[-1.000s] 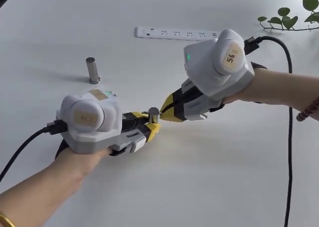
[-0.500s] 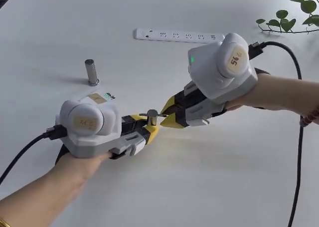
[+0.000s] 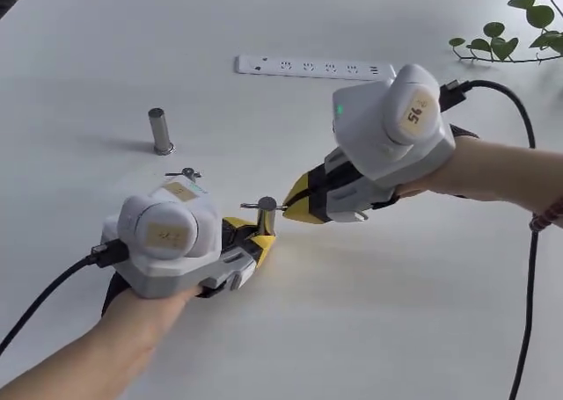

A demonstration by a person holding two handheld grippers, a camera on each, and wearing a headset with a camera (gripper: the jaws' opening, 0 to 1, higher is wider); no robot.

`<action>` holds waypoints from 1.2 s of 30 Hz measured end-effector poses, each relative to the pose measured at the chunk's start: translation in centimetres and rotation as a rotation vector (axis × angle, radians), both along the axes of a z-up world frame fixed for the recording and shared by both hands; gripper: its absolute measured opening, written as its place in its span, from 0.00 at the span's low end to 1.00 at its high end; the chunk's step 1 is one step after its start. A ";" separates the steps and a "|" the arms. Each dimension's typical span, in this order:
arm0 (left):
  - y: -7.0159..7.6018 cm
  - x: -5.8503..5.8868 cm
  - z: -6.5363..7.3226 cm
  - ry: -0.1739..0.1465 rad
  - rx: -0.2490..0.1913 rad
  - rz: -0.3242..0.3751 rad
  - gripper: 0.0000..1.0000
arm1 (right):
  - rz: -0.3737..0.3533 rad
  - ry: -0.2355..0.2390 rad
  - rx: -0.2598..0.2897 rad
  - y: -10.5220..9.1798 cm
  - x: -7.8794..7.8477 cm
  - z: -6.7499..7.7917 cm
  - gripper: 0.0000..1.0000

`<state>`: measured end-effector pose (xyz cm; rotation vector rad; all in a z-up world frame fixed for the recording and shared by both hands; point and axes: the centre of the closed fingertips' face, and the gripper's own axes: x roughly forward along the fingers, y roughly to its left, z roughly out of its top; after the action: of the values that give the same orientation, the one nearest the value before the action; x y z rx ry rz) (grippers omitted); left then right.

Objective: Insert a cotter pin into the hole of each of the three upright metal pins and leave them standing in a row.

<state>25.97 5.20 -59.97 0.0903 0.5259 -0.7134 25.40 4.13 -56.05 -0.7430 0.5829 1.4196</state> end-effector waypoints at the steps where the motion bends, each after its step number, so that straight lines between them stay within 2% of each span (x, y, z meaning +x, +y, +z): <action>1: 0.0 0.0 0.0 0.000 0.000 0.002 0.11 | -0.001 0.001 0.000 0.0 0.0 0.0 0.00; 12: 0.0 0.1 0.0 0.003 -0.002 0.009 0.11 | 0.009 -0.016 -0.007 0.2 -0.2 0.1 0.00; 15: 0.0 0.1 0.0 0.002 -0.002 0.013 0.11 | -0.007 -0.007 0.000 0.3 -0.2 0.1 0.01; 19: 0.0 0.1 -0.1 -0.004 0.006 0.019 0.11 | -0.033 0.004 0.016 0.3 -0.4 0.2 0.11; 21: -0.1 0.1 0.0 -0.012 0.013 0.026 0.11 | -0.037 0.012 0.034 0.3 -0.4 0.2 0.13; 23: -0.1 0.1 0.1 -0.021 0.014 0.032 0.12 | -0.067 0.039 0.077 0.8 -0.5 0.5 0.15; 26: -0.1 0.2 0.3 -0.022 0.008 0.043 0.12 | -0.087 0.051 0.104 1.3 -0.3 0.6 0.17; 30: -0.2 0.4 0.3 -0.022 -0.001 0.054 0.12 | -0.095 0.062 0.113 1.7 -0.5 0.2 0.17; 36: -0.2 0.4 0.3 -0.025 -0.001 0.051 0.12 | -0.081 0.035 0.114 2.0 -0.4 -0.4 0.10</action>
<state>26.40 4.99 -59.70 0.0848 0.5028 -0.6617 25.03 6.17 -56.48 -0.5989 0.5479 1.3812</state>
